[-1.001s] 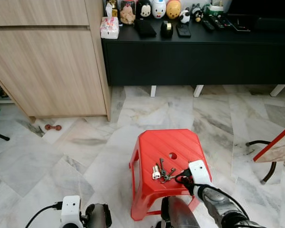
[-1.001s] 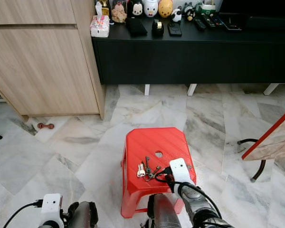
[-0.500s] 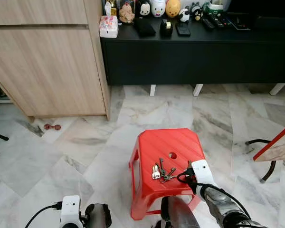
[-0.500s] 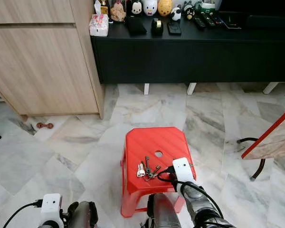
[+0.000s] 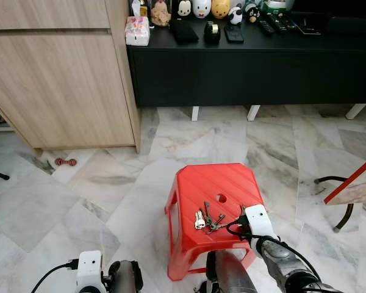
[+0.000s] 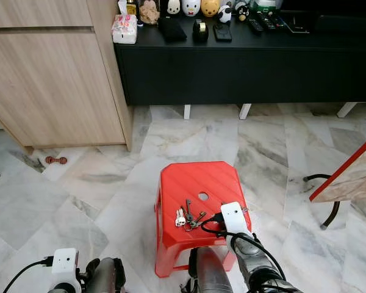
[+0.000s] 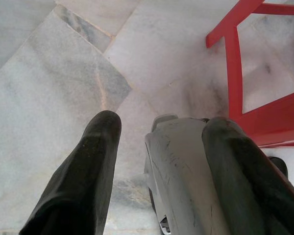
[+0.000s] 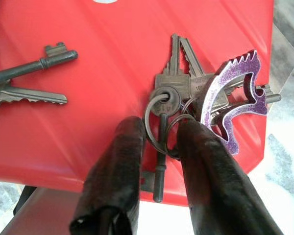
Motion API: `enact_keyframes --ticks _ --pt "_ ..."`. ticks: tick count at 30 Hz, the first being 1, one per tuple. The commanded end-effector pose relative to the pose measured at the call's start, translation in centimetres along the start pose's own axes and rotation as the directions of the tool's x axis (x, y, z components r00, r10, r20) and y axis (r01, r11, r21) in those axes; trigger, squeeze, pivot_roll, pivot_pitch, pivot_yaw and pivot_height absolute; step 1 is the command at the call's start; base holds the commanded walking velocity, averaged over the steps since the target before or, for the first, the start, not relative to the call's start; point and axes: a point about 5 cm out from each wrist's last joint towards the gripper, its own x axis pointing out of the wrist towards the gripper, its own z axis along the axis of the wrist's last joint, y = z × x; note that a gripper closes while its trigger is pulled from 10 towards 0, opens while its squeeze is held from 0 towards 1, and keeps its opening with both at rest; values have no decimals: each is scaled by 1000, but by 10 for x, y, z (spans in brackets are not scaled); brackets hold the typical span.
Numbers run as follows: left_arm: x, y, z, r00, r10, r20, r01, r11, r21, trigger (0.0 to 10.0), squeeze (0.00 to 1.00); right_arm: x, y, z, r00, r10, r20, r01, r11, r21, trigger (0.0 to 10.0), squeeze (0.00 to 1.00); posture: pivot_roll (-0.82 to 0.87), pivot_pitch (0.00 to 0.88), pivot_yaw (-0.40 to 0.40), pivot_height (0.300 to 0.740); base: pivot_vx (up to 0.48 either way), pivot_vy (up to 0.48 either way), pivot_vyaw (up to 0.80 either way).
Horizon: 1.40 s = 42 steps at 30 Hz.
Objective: Hang keys on a hook
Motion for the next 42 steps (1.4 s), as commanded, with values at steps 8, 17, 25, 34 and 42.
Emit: enact_keyframes --ticks 8,17,25,34,42 --pt "-21 -18 -53 971 -61 -233 59 998 -15 10000 0 0 0 4 1000 0 24 0 1000 -1 0 0 19 178 -129 606 0 0 0" --pt "-18 -17 -50 971 -54 -232 53 999 -13 10000 0 1 -4 20 994 -39 102 36 999 25 0 0 22 168 -124 606 0 0 0" --pt "-15 -16 -46 971 -49 -233 49 999 -7 10000 0 -4 -20 44 943 -145 299 112 986 127 0 0 22 121 -115 606 0 0 0" --pt "-9 -17 -38 974 -47 -223 49 999 2 10000 0 -17 -34 49 854 -285 435 108 915 388 0 0 28 58 -104 606 0 0 0" --pt "-4 -15 -29 977 -41 -210 44 999 8 10000 0 -16 -45 37 854 -425 299 -16 554 832 0 0 31 37 -93 606 0 0 0"
